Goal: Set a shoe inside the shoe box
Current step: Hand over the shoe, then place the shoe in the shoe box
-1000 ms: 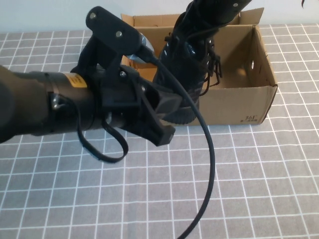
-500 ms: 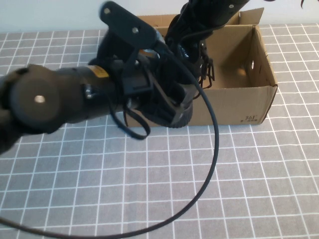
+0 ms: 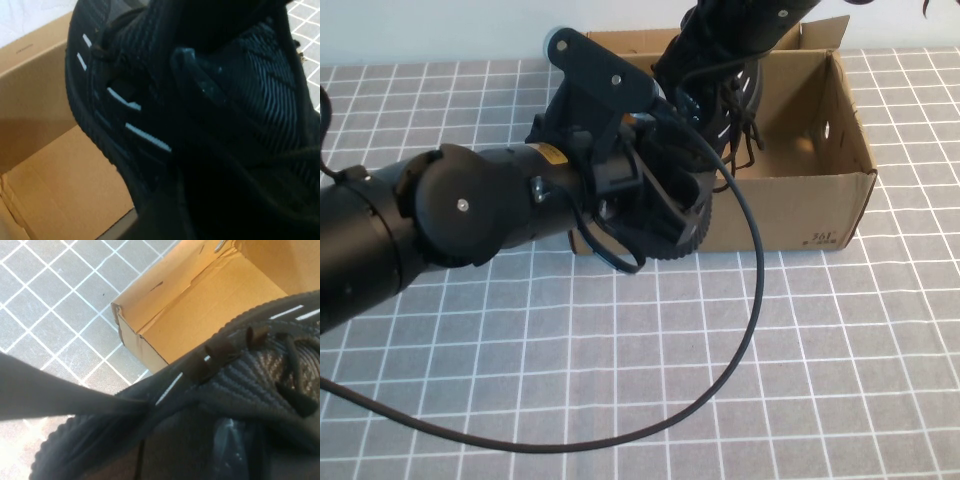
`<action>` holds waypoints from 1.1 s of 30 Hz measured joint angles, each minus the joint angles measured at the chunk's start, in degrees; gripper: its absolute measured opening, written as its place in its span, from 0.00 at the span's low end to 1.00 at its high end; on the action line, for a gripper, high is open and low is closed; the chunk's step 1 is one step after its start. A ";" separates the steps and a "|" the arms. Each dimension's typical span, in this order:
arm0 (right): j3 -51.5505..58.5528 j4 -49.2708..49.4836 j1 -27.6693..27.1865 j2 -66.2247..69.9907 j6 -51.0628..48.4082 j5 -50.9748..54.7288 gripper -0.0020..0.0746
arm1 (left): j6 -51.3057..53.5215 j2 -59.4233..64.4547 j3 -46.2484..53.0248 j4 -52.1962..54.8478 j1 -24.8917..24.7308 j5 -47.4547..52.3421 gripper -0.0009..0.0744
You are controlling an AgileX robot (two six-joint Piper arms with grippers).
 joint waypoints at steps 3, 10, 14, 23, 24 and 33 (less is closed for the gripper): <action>0.00 0.00 0.00 0.00 0.00 0.00 0.03 | 0.00 0.05 0.00 0.00 0.00 -0.26 0.73; 0.00 -0.23 0.00 0.00 0.00 0.11 0.03 | 0.09 0.20 0.00 0.65 0.00 -0.06 0.51; 0.00 -0.34 0.00 0.00 0.00 0.21 0.03 | 0.38 0.20 0.00 0.84 0.00 -0.06 0.38; 0.00 -0.45 -0.27 0.00 0.00 1.26 0.03 | 3.00 0.20 0.00 0.84 0.00 -0.52 0.11; 0.00 -0.45 -0.27 0.00 0.00 1.26 0.03 | 3.41 0.20 0.00 0.84 0.00 -0.52 0.10; -0.08 0.74 -0.27 0.00 0.00 0.40 0.28 | 4.65 0.68 0.10 0.98 0.24 1.14 0.07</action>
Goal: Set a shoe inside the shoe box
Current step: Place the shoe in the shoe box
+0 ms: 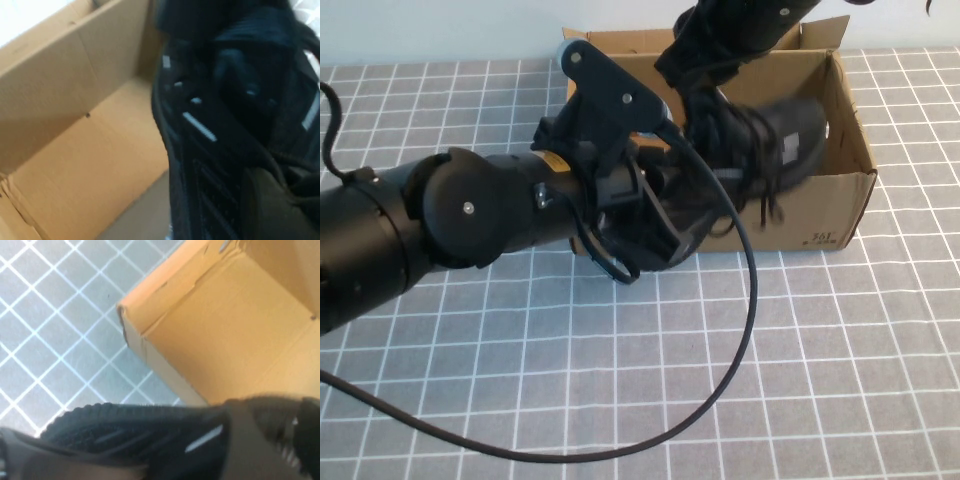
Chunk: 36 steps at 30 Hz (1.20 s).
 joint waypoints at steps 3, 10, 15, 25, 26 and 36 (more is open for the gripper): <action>-0.15 0.00 0.00 0.00 0.00 -0.86 0.36 | 0.19 0.33 0.12 0.09 1.11 1.27 0.06; -0.15 -0.91 0.00 -1.71 1.05 -0.99 0.38 | 1.94 0.33 -0.58 0.09 4.90 2.18 0.06; 0.24 -2.90 0.00 -5.02 3.02 -0.99 0.27 | 6.88 0.33 -4.33 0.48 6.45 4.66 0.06; 13.98 -5.06 0.00 -16.36 4.69 -1.17 0.02 | 16.90 6.66 -20.91 -0.48 10.90 19.01 0.06; 15.92 -5.06 0.00 -17.69 4.67 -1.17 0.01 | 18.23 8.32 -23.25 -1.14 11.63 21.16 0.06; 31.76 -6.86 0.00 -29.03 7.58 -1.17 0.01 | 35.29 26.30 -45.76 -16.85 19.52 41.72 0.06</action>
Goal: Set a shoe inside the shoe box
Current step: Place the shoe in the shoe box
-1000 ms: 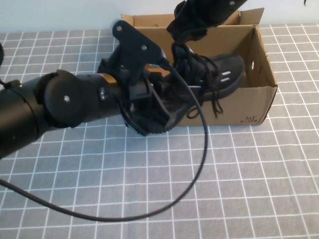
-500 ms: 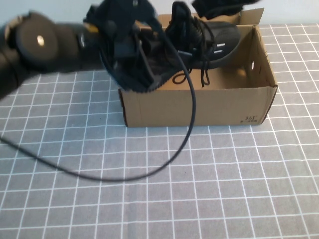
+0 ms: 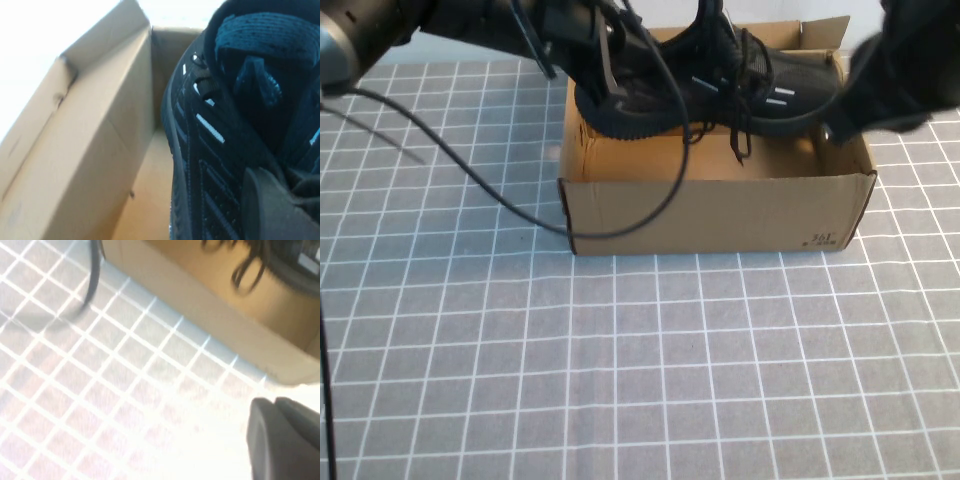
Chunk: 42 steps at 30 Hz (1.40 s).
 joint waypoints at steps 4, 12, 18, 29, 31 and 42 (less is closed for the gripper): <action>4.56 -0.41 0.00 -3.30 0.75 0.00 0.01 | 5.92 6.86 -7.06 -7.39 2.91 5.65 0.06; 6.88 -0.80 0.00 -5.81 1.84 -0.09 0.01 | 7.72 18.10 -17.16 -8.88 4.71 8.95 0.06; 6.88 -0.80 0.00 -5.92 2.81 -0.09 0.01 | 8.58 22.17 -19.44 -10.12 4.71 9.16 0.06; 6.97 -0.60 0.00 -5.92 2.90 -0.09 0.01 | 11.45 25.33 -20.35 -12.04 4.71 7.15 0.06; 6.97 -0.57 0.00 -5.92 2.90 -0.09 0.01 | 11.92 25.47 -20.35 -12.14 4.71 6.31 0.06; 6.97 0.14 0.00 -5.92 2.90 -0.22 0.01 | 16.89 25.89 -20.35 -13.40 4.25 4.53 0.06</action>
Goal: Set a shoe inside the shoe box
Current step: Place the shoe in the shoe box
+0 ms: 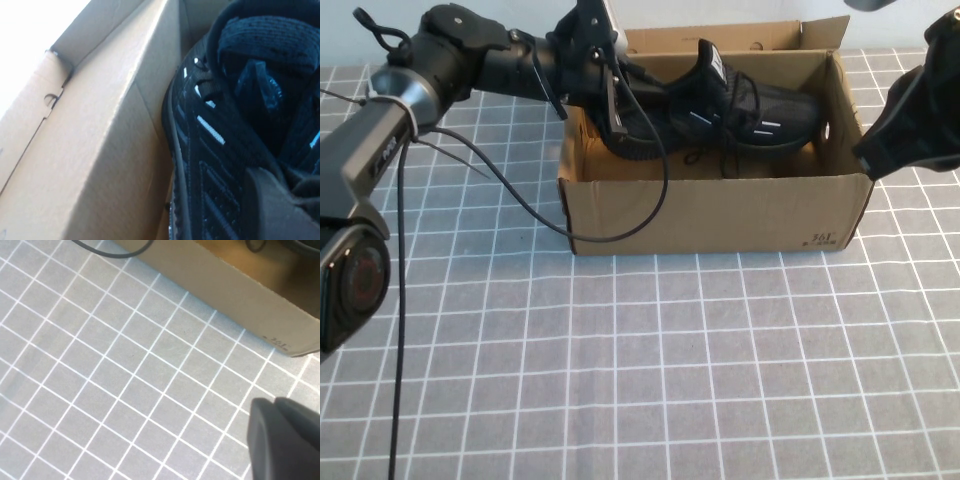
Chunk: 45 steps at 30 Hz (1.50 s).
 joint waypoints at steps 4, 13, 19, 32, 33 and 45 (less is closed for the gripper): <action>0.00 1.02 0.00 0.00 0.00 0.00 0.01 | 1.70 0.77 0.00 -1.47 0.00 -0.17 0.06; 0.00 2.24 0.00 0.00 0.00 0.00 0.01 | 3.21 3.40 0.00 -1.72 -0.14 -1.76 0.06; 0.00 2.92 0.00 0.00 0.00 0.00 0.01 | 4.29 3.51 0.00 -1.94 -0.62 -4.41 0.05; 0.00 4.10 0.00 0.00 0.00 0.00 0.01 | 2.01 4.01 0.00 -2.68 -0.62 -5.47 0.18; 0.00 4.10 0.00 0.00 0.00 0.00 0.01 | 1.64 4.01 0.00 -3.21 -0.62 -5.62 0.24; 0.00 4.24 0.00 0.00 0.00 0.00 0.01 | -0.15 2.98 -0.04 -3.95 -0.62 -6.65 0.55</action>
